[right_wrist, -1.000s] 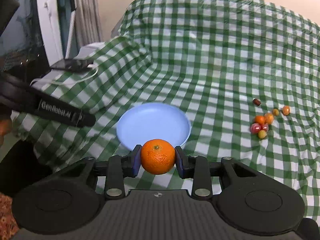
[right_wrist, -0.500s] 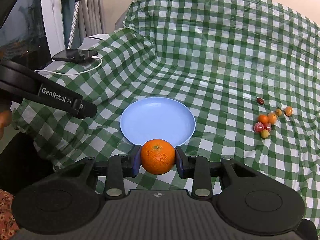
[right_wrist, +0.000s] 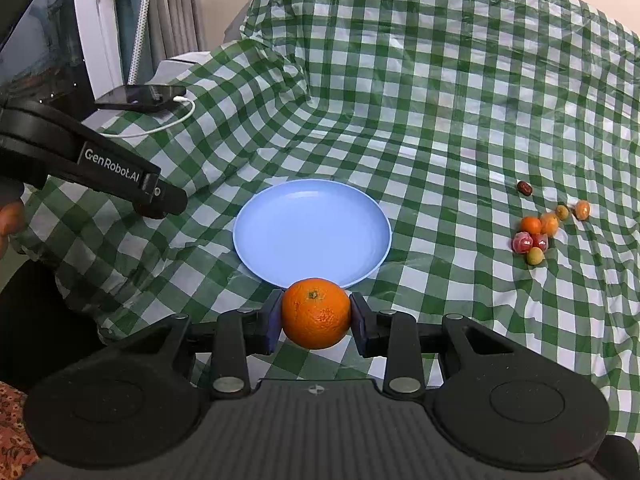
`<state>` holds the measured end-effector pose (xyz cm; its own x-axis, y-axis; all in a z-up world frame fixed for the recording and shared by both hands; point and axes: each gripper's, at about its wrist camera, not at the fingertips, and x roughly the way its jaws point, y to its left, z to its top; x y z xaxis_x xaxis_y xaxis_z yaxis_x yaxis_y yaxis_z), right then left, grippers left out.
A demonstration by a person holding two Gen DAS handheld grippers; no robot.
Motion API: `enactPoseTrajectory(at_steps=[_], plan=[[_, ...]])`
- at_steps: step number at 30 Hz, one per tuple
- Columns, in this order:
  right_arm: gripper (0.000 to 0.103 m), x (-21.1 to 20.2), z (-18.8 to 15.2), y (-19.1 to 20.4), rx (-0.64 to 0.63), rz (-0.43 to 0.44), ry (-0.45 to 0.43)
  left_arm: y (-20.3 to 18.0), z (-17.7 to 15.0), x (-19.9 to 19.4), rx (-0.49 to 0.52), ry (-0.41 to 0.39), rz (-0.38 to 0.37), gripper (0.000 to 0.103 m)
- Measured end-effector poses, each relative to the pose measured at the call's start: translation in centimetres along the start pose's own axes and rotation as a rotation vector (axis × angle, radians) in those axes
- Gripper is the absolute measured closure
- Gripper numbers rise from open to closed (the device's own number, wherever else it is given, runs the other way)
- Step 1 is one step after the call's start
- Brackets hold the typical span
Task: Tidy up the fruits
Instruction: 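Carry the date and mandarin over the blue plate with both tools, then open both tools to drop the date and mandarin onto the plate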
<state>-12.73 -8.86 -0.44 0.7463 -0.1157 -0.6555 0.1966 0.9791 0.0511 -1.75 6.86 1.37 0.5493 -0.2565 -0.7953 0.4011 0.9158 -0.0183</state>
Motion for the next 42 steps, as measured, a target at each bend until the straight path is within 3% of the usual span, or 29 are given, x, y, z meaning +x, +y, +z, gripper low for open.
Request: enactPoseTrajectory(at_steps=[7,21,33,36,37,38,39,40,41,42], plan=[[0.067,2.4,1.3,-0.2,-0.023,-0.003,0.005,0.0,1.5,2.7,-0.010,0.014,-0.004,0.068],[0.067,11.5,4.0,-2.8,-0.007,-0.033,0.061,-1.0,6.1,10.7,0.022,0.030,-0.013,0.068],[0.067,17.1,4.1,-3.3,-0.011,-0.039,0.151,-1.7,7.2,17.4,0.086,0.079,0.028,0.068],[0.066,17.6,4.5,-3.4,-0.014,-0.023,0.163,-1.6,7.3,17.5,0.090,0.066,-0.001,0.066],[0.064,17.6,4.8,-3.4,-0.012,-0.014,0.162,-1.5,7.4,17.2,0.089,0.059,-0.015,0.045],[0.051,17.3,5.1,-3.5,-0.011,-0.012,0.154,-1.5,7.5,16.8,0.087,0.046,-0.026,0.017],[0.043,16.9,5.4,-3.5,-0.017,-0.019,0.143,-1.5,7.5,16.1,0.082,0.021,-0.024,0.008],[0.029,16.3,5.7,-3.5,-0.024,-0.029,0.129,-1.4,7.4,15.3,0.078,-0.015,-0.018,0.000],[0.016,15.6,5.9,-3.4,-0.032,-0.037,0.116,-1.4,7.2,14.3,0.083,-0.050,-0.016,0.000],[0.012,14.7,6.1,-3.4,-0.040,-0.041,0.108,-1.5,7.0,13.5,0.099,-0.054,-0.015,0.000]])
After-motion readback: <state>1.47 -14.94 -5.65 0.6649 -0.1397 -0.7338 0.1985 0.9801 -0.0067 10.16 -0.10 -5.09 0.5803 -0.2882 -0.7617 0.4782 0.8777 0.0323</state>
